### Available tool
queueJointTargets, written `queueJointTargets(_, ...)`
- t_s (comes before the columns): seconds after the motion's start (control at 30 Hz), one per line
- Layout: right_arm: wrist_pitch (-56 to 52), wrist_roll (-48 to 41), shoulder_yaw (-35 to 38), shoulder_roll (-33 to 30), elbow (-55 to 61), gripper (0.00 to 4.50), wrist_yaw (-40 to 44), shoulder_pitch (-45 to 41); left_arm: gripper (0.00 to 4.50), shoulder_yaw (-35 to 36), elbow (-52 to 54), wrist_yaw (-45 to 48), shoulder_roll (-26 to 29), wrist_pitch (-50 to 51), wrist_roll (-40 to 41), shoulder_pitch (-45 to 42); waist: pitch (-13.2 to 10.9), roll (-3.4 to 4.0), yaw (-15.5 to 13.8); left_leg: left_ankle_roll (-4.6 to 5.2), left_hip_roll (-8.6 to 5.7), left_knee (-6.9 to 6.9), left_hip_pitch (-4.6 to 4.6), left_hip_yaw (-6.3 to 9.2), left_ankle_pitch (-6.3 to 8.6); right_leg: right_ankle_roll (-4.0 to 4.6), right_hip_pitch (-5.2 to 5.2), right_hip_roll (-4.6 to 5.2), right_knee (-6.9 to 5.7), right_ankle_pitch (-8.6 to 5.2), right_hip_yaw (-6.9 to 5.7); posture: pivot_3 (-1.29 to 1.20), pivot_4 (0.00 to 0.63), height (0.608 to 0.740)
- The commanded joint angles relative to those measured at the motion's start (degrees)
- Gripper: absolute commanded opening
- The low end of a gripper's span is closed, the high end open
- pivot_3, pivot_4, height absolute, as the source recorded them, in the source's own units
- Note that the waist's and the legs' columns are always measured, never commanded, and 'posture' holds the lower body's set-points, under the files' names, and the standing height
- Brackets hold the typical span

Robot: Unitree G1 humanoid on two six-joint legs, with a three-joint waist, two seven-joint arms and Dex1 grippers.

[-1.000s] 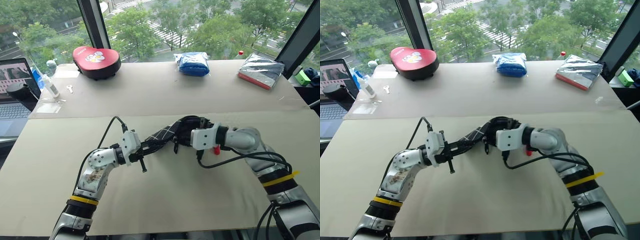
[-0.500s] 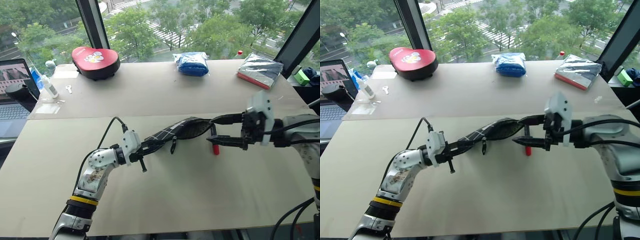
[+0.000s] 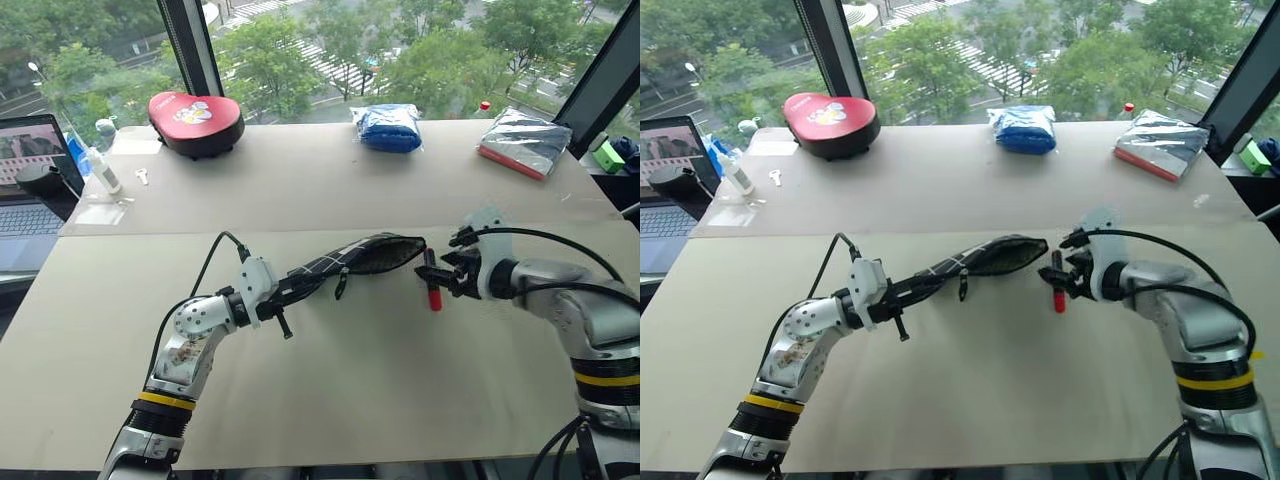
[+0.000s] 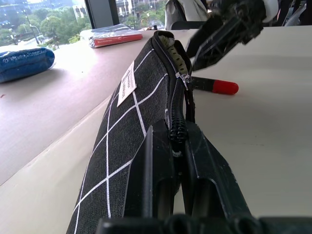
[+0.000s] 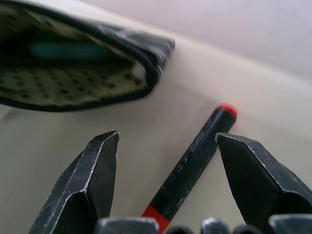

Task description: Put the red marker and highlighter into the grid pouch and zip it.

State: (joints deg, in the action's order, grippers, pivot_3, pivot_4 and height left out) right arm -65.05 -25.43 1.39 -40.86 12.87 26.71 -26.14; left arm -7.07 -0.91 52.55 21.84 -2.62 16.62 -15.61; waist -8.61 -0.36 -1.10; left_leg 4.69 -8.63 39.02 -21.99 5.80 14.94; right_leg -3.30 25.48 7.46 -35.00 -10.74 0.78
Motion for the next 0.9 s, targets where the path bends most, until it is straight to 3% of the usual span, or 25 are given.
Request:
queueJointTargets(0.03, -1.76, 1.93, 1.05, 0.6, 0.5, 3.54, -2.91, -1.85, 0.0, -0.09, 1.74, -0.54, -0.46, 0.06, 0.05, -0.41, 0.0, 0.0, 0.11, 0.0, 0.0, 0.0, -0.02, 0.0, 0.0, 0.0, 0.02, 0.0, 0.0, 0.0, 0.0, 0.0, 0.15, 0.74)
queueJointTargets(0.5, 0.23, 6.44, -2.6, 4.39, -2.41, 3.54, -5.64, -0.27, 0.0, -0.12, 3.34, -0.98, -0.37, 0.61, 0.66, 0.77, 0.0, 0.0, 0.38, -0.01, 0.01, 0.0, 0.01, 0.0, -0.01, 0.0, 0.01, -0.03, -0.01, 0.0, -0.01, 0.0, 0.15, 0.74)
queueJointTargets(0.6, 2.78, 8.71, -2.31, 4.18, -5.05, 2.9, -6.8, 0.55, 0.0, 0.05, 3.54, -1.16, -0.35, 0.78, 0.76, 0.71, 0.01, 0.01, 0.34, -0.01, 0.01, 0.01, 0.07, 0.0, -0.01, 0.0, -0.06, -0.03, -0.01, 0.0, -0.01, 0.0, 0.15, 0.74)
queueJointTargets(0.83, 5.65, 9.06, 0.93, 5.63, -6.97, 0.5, -7.46, 2.24, 0.0, 0.07, 3.96, -1.28, -0.34, 1.08, 1.15, 0.5, 0.01, 0.0, 0.21, -0.01, 0.0, 0.01, 0.26, 0.0, -0.01, 0.0, -0.26, -0.03, -0.01, 0.0, -0.02, 0.0, 0.15, 0.74)
queueJointTargets(0.9, 6.05, 9.23, 1.7, 5.66, -6.94, 0.49, -7.75, 2.28, 0.0, 0.08, 3.96, -1.17, -0.31, 1.11, 1.24, 0.43, 0.01, 0.0, 0.21, -0.01, 0.0, 0.01, 0.27, 0.01, 0.0, 0.0, -0.27, -0.03, -0.01, 0.0, -0.02, 0.0, 0.15, 0.74)
